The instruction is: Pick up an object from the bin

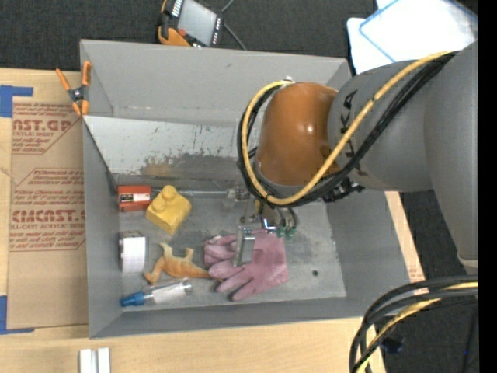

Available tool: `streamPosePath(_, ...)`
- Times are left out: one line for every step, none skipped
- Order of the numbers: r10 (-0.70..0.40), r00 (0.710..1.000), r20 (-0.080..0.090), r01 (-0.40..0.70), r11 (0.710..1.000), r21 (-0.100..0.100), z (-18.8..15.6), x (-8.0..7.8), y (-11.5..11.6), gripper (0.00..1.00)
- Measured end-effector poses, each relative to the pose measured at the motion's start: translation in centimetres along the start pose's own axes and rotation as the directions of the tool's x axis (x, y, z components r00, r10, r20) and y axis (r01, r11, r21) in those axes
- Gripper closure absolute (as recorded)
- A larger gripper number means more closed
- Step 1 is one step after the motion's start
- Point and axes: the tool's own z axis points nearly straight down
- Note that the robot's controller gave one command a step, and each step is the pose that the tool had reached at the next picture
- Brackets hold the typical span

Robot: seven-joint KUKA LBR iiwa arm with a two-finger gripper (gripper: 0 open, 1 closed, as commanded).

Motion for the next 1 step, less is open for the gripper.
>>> streamPosePath(0.000, 1.000, 0.000, 0.000, 1.000, 0.000, 0.00, 0.00, 0.00, 0.00)
